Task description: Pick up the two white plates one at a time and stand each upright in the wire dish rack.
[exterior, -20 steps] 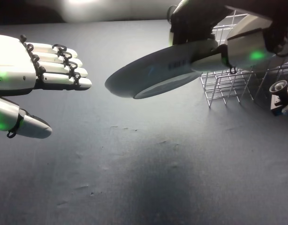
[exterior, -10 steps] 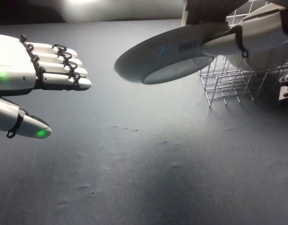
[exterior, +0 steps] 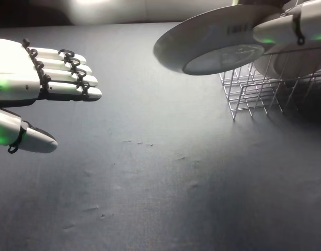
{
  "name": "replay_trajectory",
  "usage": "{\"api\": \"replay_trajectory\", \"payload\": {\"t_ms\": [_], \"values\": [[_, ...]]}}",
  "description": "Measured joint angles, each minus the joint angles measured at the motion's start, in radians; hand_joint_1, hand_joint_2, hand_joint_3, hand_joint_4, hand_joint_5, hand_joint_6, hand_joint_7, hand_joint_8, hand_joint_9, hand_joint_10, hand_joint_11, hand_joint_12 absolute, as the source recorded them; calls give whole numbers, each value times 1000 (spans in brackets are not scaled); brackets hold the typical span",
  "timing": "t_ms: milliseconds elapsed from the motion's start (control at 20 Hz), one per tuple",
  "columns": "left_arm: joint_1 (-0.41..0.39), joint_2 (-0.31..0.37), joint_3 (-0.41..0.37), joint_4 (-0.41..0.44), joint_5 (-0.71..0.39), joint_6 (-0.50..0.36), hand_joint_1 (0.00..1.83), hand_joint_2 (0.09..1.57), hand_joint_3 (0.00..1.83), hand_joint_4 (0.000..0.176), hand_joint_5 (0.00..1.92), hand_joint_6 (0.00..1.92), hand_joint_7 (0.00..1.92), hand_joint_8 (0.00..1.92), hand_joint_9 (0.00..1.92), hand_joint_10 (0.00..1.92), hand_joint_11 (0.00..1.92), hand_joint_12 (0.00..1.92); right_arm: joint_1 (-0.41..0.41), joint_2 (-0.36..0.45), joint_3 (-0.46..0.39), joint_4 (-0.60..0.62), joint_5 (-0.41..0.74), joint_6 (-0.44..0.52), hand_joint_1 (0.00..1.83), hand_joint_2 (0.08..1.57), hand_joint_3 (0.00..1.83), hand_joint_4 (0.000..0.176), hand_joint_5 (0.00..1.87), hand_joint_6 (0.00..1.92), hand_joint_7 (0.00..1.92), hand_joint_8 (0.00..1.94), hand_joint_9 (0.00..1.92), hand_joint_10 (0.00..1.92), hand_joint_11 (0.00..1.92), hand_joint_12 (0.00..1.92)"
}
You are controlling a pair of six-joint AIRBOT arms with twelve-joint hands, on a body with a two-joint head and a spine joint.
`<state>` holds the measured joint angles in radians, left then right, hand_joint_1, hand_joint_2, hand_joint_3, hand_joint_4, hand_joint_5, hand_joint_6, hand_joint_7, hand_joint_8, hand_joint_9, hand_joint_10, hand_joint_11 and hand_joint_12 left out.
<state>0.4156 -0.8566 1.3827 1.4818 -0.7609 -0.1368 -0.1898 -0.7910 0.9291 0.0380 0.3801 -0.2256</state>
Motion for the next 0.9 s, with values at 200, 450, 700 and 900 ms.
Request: {"api": "replay_trajectory", "payload": {"t_ms": [200, 450, 700, 900], "values": [[2, 0, 0, 0, -4, 0, 0, 1260, 1, 0, 63, 3, 40, 5, 0, 0, 0, 0, 0, 23, -5, 3, 0, 0, 1389, 1067, 0, 0, 991, 897, 1111, 790, 1016, 975, 970, 1044], [6, 0, 0, -1, -6, 0, 0, 1255, 0, 0, 74, 13, 52, 14, 0, 0, 0, 0, -3, 42, -7, 8, 4, 1, 1388, 1070, 0, 0, 981, 907, 1106, 800, 1015, 982, 987, 1044], [7, 0, 1, 3, -7, 0, 0, 1255, 0, 0, 85, 12, 53, 9, 0, 0, 0, 0, 0, 42, -18, 7, 2, 0, 1390, 1063, 0, 0, 1004, 880, 1128, 778, 1018, 951, 986, 997], [7, -2, 4, 3, -10, 0, 0, 1257, 0, 0, 62, 1, 44, 4, 0, 0, 0, 0, 13, 41, -23, 8, 6, 0, 1387, 1074, 0, 0, 973, 937, 1109, 796, 995, 993, 978, 1021]]}}
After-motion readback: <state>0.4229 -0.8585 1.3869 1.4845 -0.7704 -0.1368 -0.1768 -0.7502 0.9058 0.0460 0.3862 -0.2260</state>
